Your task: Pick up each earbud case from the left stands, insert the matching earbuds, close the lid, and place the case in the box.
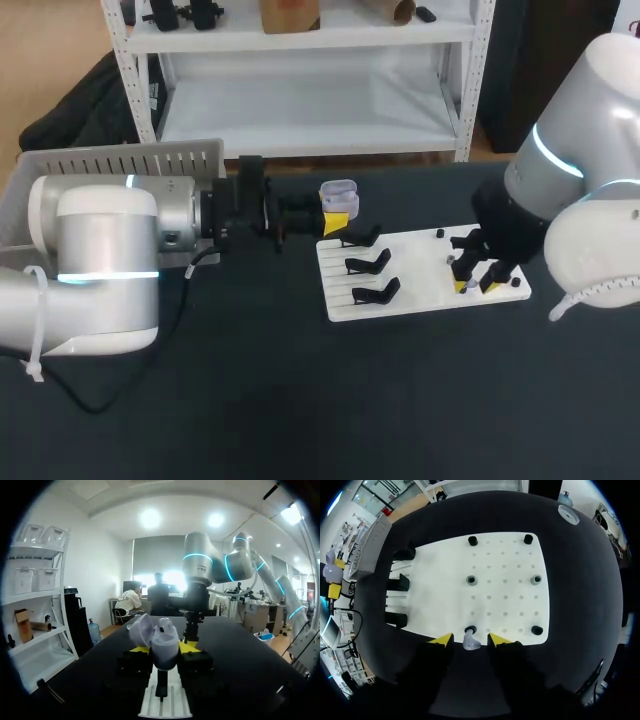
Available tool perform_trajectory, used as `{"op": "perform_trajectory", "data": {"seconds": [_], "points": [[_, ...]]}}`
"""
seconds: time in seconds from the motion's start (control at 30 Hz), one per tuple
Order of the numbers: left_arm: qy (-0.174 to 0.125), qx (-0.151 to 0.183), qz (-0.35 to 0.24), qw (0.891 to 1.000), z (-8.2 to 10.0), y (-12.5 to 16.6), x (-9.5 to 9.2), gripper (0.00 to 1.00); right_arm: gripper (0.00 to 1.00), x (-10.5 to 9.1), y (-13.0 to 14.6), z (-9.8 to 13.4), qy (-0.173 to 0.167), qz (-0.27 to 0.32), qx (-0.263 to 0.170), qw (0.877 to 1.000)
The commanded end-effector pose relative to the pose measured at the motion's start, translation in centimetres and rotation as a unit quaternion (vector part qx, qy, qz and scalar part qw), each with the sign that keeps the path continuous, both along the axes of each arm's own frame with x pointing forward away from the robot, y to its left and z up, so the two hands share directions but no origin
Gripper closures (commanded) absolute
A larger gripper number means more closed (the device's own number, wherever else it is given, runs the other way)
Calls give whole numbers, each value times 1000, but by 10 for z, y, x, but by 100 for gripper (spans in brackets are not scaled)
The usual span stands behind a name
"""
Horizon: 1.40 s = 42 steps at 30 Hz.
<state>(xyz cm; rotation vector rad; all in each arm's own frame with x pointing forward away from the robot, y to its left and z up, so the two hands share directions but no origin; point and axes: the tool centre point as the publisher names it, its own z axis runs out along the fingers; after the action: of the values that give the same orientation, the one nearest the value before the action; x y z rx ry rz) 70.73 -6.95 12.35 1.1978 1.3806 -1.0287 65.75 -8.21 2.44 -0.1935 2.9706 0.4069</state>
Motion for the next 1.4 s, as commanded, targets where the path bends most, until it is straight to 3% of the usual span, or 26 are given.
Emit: {"op": "perform_trajectory", "data": {"seconds": [0.03, 0.33, 0.4, 0.43, 0.87, 1.1, 1.17, 1.3, 1.4], "points": [[-1, -1, 2, 1000, -1, 0, -1, 100, 61, -1, -1, 0, -1, -1, -1, 1000], [-1, -1, 2, 1000, -1, 0, -1, 100, 81, -3, 1, 0, 0, -1, -6, 1000], [-1, -1, 2, 1000, -1, 0, -1, 100, 98, -4, 1, -1, 0, -2, -6, 1000], [-1, -1, 2, 1000, -1, 0, -1, 100, 100, -4, 1, -1, 1, -4, -7, 1000], [-1, -1, 2, 1000, -1, 0, -1, 100, 100, -13, 2, 21, -7, -38, -19, 999], [-1, -1, 2, 1000, -1, 0, -1, 100, 100, -25, 10, 61, -23, -49, -36, 998], [-1, -1, 2, 1000, -1, 0, -1, 100, 100, -30, 16, 76, -20, -41, -58, 997], [-1, -1, 2, 1000, -1, 0, -1, 100, 100, -41, 33, 103, 40, -18, -82, 996], [-1, -1, 2, 1000, -1, 0, -1, 100, 100, -47, 45, 122, 57, -1, -86, 995]]}}
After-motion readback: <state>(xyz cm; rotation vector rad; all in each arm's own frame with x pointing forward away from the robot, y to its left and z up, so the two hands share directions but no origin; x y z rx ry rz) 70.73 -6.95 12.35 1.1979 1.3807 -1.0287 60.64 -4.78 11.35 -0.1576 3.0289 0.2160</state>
